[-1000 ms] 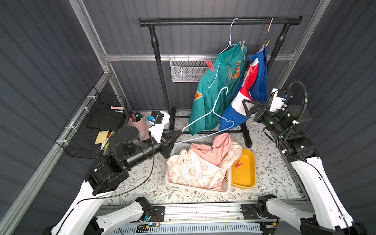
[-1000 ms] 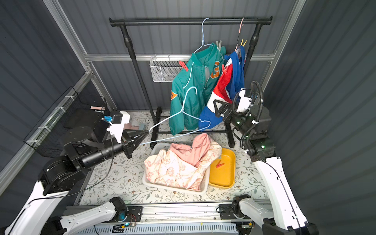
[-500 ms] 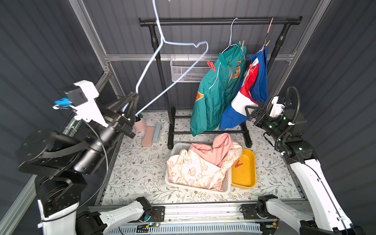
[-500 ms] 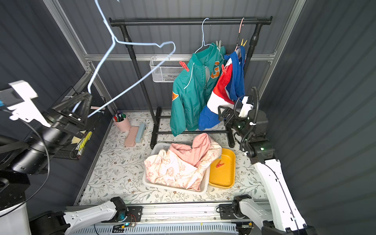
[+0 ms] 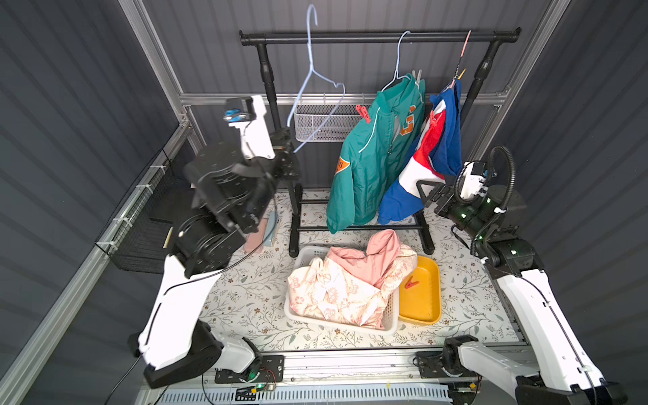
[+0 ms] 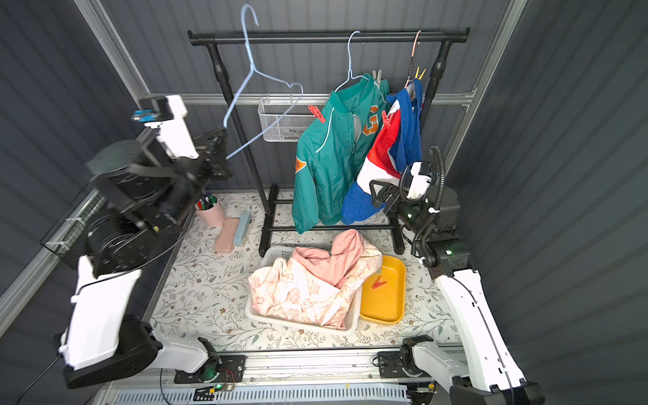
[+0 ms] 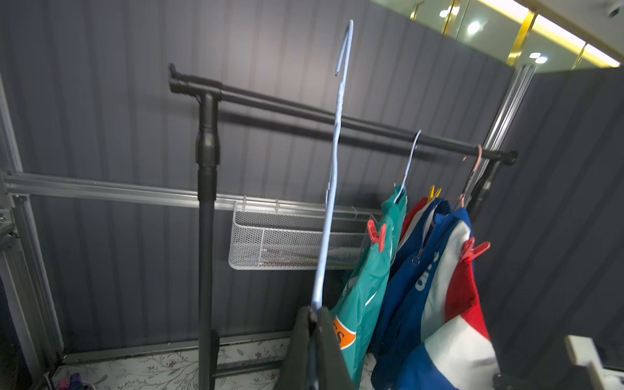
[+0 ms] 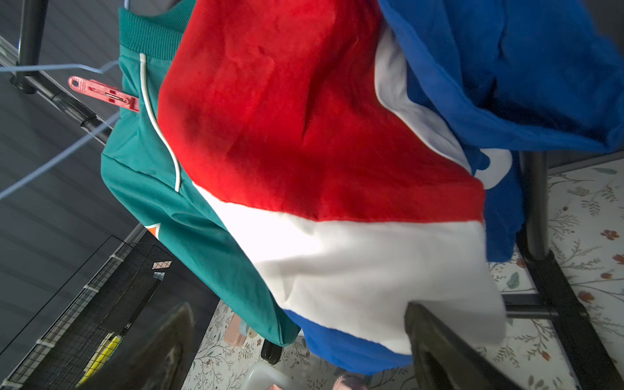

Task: Remove the clothespins securing jackets to the hanger
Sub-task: Place the hanger at the clothesline.

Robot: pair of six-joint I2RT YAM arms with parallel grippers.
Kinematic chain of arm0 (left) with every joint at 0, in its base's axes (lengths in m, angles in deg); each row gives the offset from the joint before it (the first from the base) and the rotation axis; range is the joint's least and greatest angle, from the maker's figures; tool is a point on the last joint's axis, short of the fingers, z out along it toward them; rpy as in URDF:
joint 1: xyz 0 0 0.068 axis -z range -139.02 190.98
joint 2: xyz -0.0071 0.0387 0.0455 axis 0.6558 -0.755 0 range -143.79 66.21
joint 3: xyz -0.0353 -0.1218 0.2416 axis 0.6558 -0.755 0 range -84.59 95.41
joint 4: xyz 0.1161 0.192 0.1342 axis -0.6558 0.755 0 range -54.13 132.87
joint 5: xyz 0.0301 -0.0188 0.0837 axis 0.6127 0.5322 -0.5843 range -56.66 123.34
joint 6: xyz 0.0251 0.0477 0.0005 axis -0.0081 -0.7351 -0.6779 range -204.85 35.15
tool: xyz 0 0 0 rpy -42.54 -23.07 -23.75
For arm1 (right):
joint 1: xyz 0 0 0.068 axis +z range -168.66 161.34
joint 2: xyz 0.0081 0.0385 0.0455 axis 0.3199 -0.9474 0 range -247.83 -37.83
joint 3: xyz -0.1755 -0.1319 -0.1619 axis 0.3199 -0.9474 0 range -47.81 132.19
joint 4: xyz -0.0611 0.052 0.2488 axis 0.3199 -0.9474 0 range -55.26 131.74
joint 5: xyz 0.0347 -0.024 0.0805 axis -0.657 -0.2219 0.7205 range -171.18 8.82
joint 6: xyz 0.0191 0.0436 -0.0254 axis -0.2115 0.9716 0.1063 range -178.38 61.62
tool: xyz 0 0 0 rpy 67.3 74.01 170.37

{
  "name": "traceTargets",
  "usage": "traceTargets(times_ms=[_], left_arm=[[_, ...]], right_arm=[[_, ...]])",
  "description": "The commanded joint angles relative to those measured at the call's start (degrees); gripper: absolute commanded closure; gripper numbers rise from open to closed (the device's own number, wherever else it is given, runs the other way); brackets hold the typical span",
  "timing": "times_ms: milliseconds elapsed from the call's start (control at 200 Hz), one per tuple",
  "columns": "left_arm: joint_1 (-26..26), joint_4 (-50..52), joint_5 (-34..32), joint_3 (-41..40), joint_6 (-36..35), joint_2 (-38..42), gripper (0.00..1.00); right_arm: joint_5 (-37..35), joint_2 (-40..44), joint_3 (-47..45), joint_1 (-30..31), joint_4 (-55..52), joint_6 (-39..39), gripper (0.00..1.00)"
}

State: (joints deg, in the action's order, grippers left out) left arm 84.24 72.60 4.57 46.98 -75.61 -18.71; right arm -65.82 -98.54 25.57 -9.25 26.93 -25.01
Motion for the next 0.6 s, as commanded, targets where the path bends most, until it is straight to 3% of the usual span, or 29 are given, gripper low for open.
traceTargets(times_ms=[0,105,595], left_arm=[[-0.88,-1.29,-2.32,5.18,0.09,-1.05,1.00],[-2.74,-4.13,-2.23,5.43,-0.52,-2.42,1.00],[-18.02,-8.71,10.65,7.56,0.80,-7.46,1.00]], right_arm=[[3.78,-0.62,0.33,-0.05,2.71,1.24,0.01],[5.53,-0.77,-0.57,-0.09,3.83,1.66,0.01],[7.72,-1.52,-1.48,0.09,3.88,1.96,0.01]])
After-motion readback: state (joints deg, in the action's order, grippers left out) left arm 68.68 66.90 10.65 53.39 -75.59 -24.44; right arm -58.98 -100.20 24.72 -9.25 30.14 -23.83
